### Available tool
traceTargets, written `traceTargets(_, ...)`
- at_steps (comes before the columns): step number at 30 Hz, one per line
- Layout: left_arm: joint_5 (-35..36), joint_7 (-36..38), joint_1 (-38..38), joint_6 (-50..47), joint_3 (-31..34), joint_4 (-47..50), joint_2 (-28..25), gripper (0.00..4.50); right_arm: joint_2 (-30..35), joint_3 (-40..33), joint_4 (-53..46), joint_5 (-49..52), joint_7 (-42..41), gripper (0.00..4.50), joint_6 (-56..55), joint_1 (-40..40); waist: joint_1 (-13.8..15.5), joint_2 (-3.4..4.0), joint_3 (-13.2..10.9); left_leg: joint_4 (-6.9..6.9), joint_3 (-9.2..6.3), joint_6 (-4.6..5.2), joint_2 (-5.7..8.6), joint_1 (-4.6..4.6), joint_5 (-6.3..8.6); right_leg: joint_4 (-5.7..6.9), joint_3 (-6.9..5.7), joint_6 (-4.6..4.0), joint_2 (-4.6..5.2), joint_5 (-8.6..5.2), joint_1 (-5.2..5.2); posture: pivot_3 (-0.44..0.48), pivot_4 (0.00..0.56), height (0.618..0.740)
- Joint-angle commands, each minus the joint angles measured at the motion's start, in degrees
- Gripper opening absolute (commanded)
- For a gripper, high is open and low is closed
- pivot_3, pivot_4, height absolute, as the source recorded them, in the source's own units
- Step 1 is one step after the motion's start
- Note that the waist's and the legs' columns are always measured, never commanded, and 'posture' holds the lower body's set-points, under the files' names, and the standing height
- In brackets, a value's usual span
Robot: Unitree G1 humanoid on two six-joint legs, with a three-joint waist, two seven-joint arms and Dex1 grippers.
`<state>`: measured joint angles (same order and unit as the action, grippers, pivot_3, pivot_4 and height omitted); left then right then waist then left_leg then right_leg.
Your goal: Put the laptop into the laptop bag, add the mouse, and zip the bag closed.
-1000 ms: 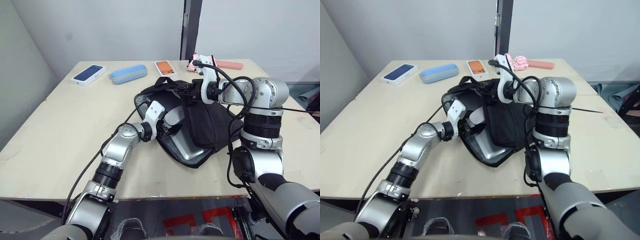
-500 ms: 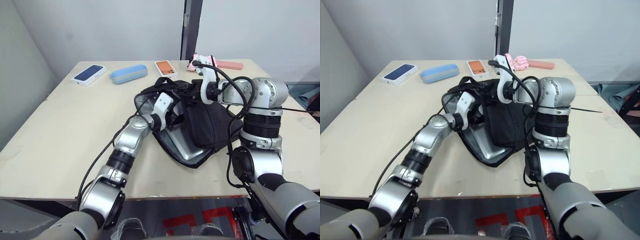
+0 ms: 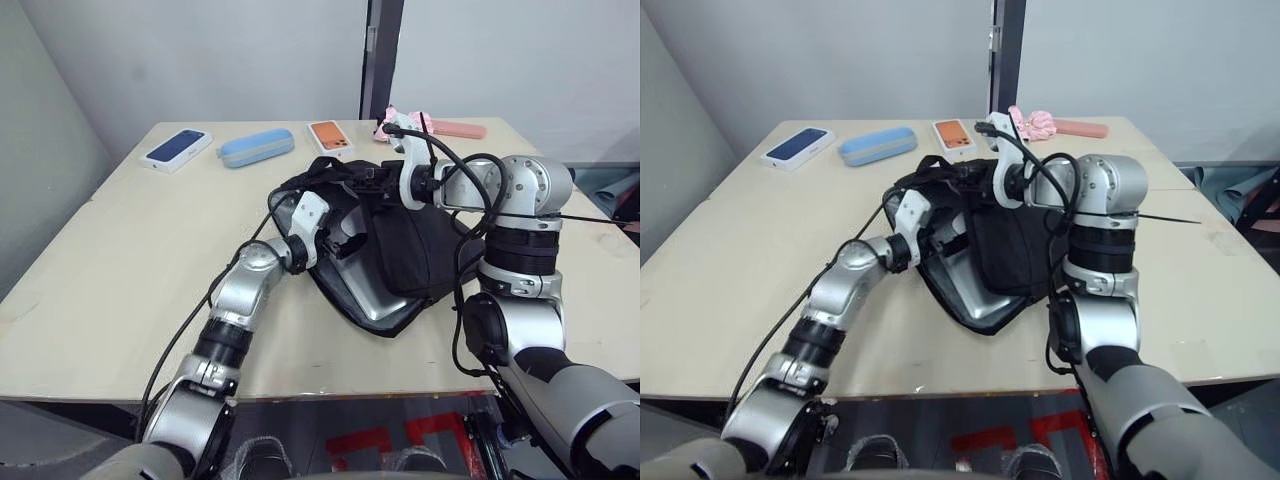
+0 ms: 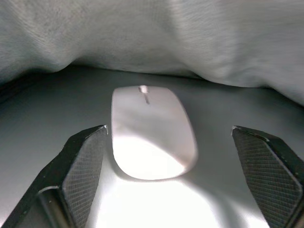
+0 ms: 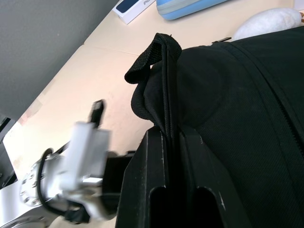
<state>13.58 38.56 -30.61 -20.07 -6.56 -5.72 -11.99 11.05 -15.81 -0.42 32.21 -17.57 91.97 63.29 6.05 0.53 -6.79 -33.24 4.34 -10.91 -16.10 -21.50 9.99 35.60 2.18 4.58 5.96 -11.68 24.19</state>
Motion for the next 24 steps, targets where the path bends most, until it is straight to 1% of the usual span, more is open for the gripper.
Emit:
traceTargets(1, 5.0, 0.5, 3.0, -6.0, 5.0, 14.1, -4.6, 4.44, 1.2, -0.6, -1.1, 1.0, -1.4, 0.0, -2.5, 1.8, -0.1, 0.01, 0.0, -0.01, 0.0, 0.0, 0.0, -0.01, 0.0, -0.01, 0.0, 0.0, 0.0, 0.0, 0.02, 0.0, 0.15, 0.74)
traceTargets(2, 6.9, 1.4, 4.9, -8.8, 6.9, 17.9, -7.7, 4.44, 1.7, 0.6, -1.3, 1.0, -2.0, 0.0, -3.2, 1.3, -0.3, 0.02, 0.0, -0.01, 0.0, -0.01, 0.0, 0.0, 0.01, -0.03, 0.0, -0.01, 0.0, -0.01, 0.02, 0.0, 0.15, 0.74)
traceTargets(4, 10.6, 2.8, 7.2, -13.6, 9.9, 22.4, -12.2, 4.44, 3.1, 3.3, -1.7, 0.9, -3.5, 0.0, -4.9, 0.5, -0.4, 0.03, 0.0, 0.0, 0.0, -0.03, -0.01, 0.01, 0.01, -0.05, 0.0, -0.03, 0.0, -0.02, 0.08, 0.0, 0.15, 0.74)
traceTargets(7, 17.4, 5.8, 10.6, -21.0, 16.9, 25.3, -20.2, 4.44, 8.2, 13.1, -4.6, 0.3, -9.5, 0.0, -10.9, -2.6, -0.4, 0.03, 0.0, -0.01, 0.01, -0.05, -0.01, 0.07, 0.01, -0.07, -0.01, -0.08, 0.0, -0.05, 0.08, 0.0, 0.15, 0.74)
traceTargets(9, 19.1, 7.4, 12.7, -23.2, 21.2, 24.0, -25.3, 4.44, 12.3, 19.8, -7.9, 1.0, -15.9, 0.0, -15.0, -5.0, -0.3, 0.04, 0.0, -0.03, 0.0, -0.05, 0.0, 0.1, 0.01, -0.09, -0.02, -0.07, 0.0, -0.05, 0.07, 0.0, 0.15, 0.74)
traceTargets(10, 19.5, 7.8, 13.3, -23.7, 22.1, 23.5, -26.8, 4.44, 13.9, 22.0, -8.8, 1.2, -18.5, 0.0, -16.8, -5.8, -0.4, 0.03, 0.0, -0.03, 0.0, -0.05, -0.01, 0.1, 0.01, -0.1, -0.03, -0.07, 0.0, -0.04, 0.08, 0.0, 0.15, 0.74)
traceTargets(11, 19.5, 9.4, 15.1, -24.1, 24.1, 22.8, -30.2, 4.44, 17.6, 25.8, -12.3, 2.1, -23.7, 0.0, -18.9, -7.7, -0.4, 0.04, 0.0, -0.03, 0.0, -0.05, -0.02, 0.09, 0.01, -0.11, -0.04, -0.06, 0.0, -0.04, 0.08, 0.0, 0.15, 0.74)
traceTargets(12, 19.8, 10.4, 16.3, -24.5, 25.5, 22.5, -32.4, 4.44, 20.8, 28.8, -14.8, 2.2, -28.0, 0.0, -21.4, -9.3, -0.4, 0.04, 0.0, -0.02, 0.0, -0.05, -0.02, 0.08, 0.01, -0.14, -0.04, -0.05, 0.0, -0.04, 0.08, 0.0, 0.15, 0.74)
traceTargets(14, 20.2, 12.0, 17.9, -24.5, 27.7, 21.9, -35.8, 4.44, 26.2, 33.0, -18.3, 1.8, -34.5, 0.0, -25.8, -12.2, -0.4, 0.04, 0.0, 0.07, 0.0, -0.05, -0.02, 0.09, 0.01, -0.27, -0.09, -0.05, 0.0, -0.03, 0.05, 0.0, 0.15, 0.74)
traceTargets(16, 21.1, 13.1, 18.5, -24.9, 29.3, 20.5, -37.9, 4.44, 30.0, 37.5, -18.4, -3.1, -37.6, 0.0, -33.2, -14.9, -0.5, 0.02, 0.0, 0.15, -0.01, -0.05, -0.04, 0.08, 0.02, -0.36, -0.16, -0.04, 0.0, -0.03, 0.03, 0.0, 0.15, 0.74)
traceTargets(18, 20.3, 13.4, 18.6, -23.2, 29.3, 19.4, -38.6, 4.44, 32.0, 40.1, -17.6, -6.6, -39.6, 0.0, -38.7, -16.5, -0.7, 0.02, 0.0, 0.11, -0.01, -0.05, -0.04, 0.06, 0.02, -0.3, -0.16, -0.06, 0.0, -0.04, 0.03, 0.0, 0.15, 0.74)
traceTargets(20, 20.2, 13.1, 18.0, -22.9, 29.1, 18.6, -38.7, 4.44, 32.6, 41.2, -16.2, -9.2, -40.8, 0.0, -43.5, -18.1, -0.8, 0.02, 0.0, -0.02, -0.01, -0.04, -0.04, 0.04, 0.01, -0.17, -0.11, -0.59, 0.0, -0.35, 0.03, 0.0, 0.15, 0.74)
traceTargets(22, 20.6, 12.5, 16.6, -23.4, 28.4, 17.4, -38.1, 4.5, 32.4, 40.9, -14.2, -10.8, -41.4, 0.89, -47.1, -19.6, -0.8, 0.0, 0.0, -0.16, -0.01, -0.03, -0.04, 0.06, 0.0, 0.01, -0.05, -0.62, 0.01, -0.36, 0.03, 0.0, 0.15, 0.74)
traceTargets(23, 20.8, 12.3, 16.2, -23.5, 28.1, 17.0, -37.8, 4.5, 32.2, 40.5, -13.5, -11.3, -41.6, 1.15, -48.0, -20.0, -0.9, -0.01, 0.0, -0.23, -0.01, -0.03, -0.04, 0.07, 0.0, 0.08, -0.01, -0.62, 0.01, -0.36, 0.02, 0.0, 0.15, 0.74)
traceTargets(24, 21.0, 12.2, 15.7, -23.7, 27.7, 16.7, -37.5, 4.5, 32.6, 39.7, -13.7, -10.8, -42.6, 1.52, -48.2, -20.2, -0.8, -0.01, 0.0, -0.28, -0.01, -0.02, -0.04, 0.08, 0.0, 0.15, -0.01, -0.63, 0.01, -0.36, 0.03, 0.0, 0.15, 0.74)
